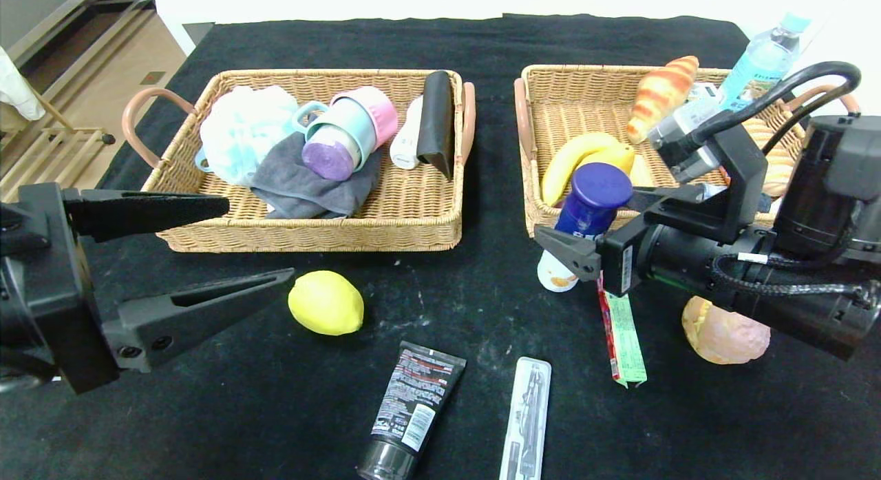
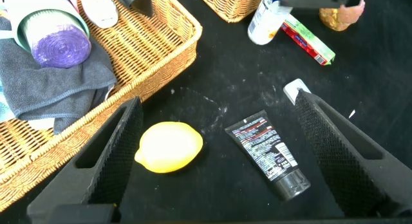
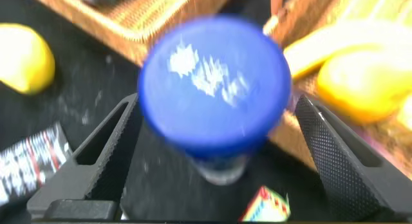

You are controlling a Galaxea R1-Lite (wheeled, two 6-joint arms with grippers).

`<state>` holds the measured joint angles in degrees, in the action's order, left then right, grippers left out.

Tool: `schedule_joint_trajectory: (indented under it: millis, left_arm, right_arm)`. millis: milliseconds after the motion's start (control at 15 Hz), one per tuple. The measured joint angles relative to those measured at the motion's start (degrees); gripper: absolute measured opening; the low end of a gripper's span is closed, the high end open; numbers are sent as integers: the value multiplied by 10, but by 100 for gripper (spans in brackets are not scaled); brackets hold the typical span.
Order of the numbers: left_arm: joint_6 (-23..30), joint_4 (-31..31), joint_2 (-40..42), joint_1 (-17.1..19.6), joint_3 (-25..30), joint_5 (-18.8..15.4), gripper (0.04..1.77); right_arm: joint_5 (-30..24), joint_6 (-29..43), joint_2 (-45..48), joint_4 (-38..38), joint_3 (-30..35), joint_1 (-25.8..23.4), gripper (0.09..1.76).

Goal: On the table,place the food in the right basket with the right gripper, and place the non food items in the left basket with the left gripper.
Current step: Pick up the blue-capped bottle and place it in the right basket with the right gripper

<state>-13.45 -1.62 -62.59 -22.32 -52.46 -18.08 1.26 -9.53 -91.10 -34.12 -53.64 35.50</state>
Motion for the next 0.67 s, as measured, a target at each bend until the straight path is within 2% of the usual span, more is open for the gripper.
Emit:
schedule_joint_trajectory:
  millis: [667]
  left_arm:
    - [0, 0, 0, 0, 1, 0, 172]
  right_arm:
    - [-1, -1, -34, -39, -10, 4, 171]
